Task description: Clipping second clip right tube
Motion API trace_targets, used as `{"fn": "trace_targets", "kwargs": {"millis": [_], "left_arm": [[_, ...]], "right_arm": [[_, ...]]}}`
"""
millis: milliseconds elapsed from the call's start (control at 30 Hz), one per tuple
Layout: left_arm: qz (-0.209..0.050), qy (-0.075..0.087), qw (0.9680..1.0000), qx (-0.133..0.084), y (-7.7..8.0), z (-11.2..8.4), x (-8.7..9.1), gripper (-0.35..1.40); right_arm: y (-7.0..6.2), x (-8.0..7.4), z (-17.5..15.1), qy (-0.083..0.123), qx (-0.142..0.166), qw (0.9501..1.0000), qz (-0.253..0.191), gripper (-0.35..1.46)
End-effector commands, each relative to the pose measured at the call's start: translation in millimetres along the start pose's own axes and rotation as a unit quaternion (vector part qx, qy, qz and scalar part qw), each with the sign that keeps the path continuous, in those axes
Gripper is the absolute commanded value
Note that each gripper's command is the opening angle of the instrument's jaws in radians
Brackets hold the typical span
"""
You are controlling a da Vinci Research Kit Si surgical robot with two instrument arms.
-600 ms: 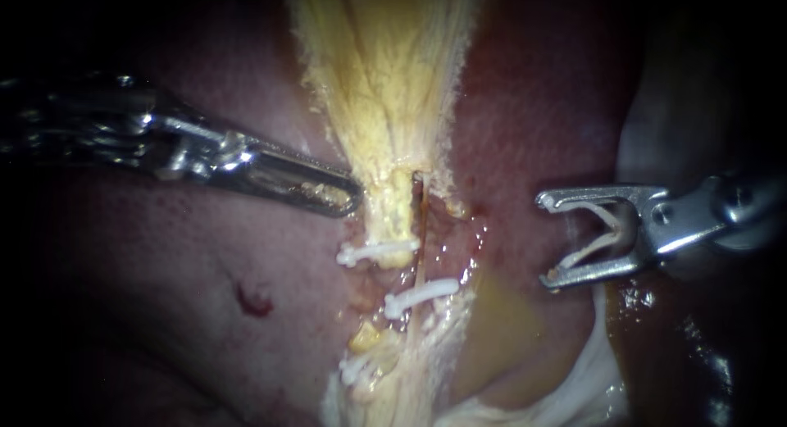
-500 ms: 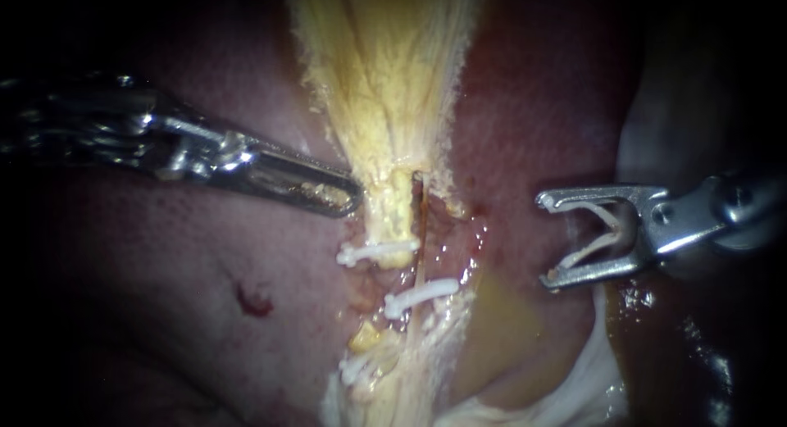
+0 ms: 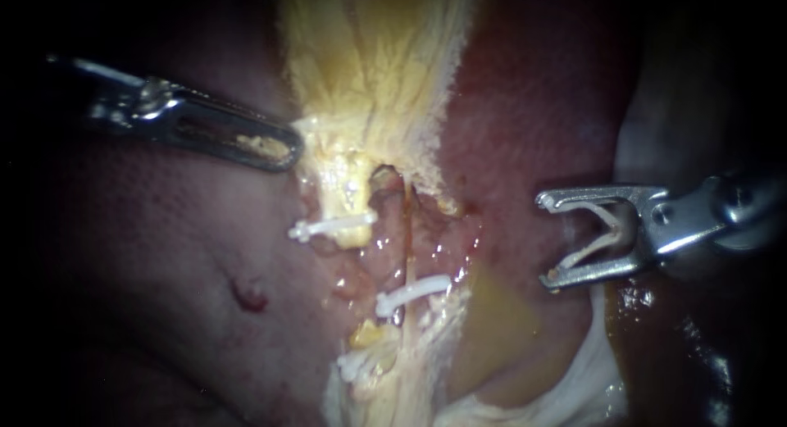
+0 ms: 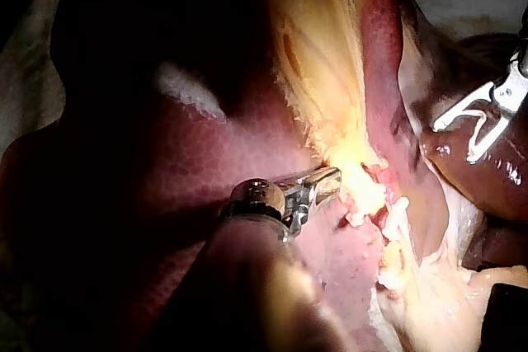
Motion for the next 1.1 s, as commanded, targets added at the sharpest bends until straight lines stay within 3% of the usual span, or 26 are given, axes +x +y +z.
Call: {"fn": "trace_targets", "kwargs": {"millis": [33,367,667,867,1100], "left_arm": [[-0.001,-0.004,1.0,0.001,0.1,-0.4,-0.3,-0.35],[-0.007,-0.018,0.9998,0.005,0.4,-0.4,-0.5,-0.35],[0.02,-0.019,0.9996,0.005,0.8,-0.3,-0.3,-0.35],[0.02,-0.019,0.9996,0.005,0.8,-0.2,-0.2,-0.35],[0.02,-0.019,0.9996,0.004,0.8,-0.2,-0.1,-0.35]], "right_arm": [[0.0,0.0,0.0,0.0,0.0,1.0,0.0,0.5],[0.0,0.1,0.2,0.0,0.0,1.0,0.0,0.5],[0.0,0.4,1.6,0.002,0.001,0.9998,0.021,0.5],[0.0,0.6,4.1,0.009,0.011,0.9981,0.061,0.5],[-0.3,-1.0,8.8,0.016,0.033,0.994,0.103,0.5]]}}
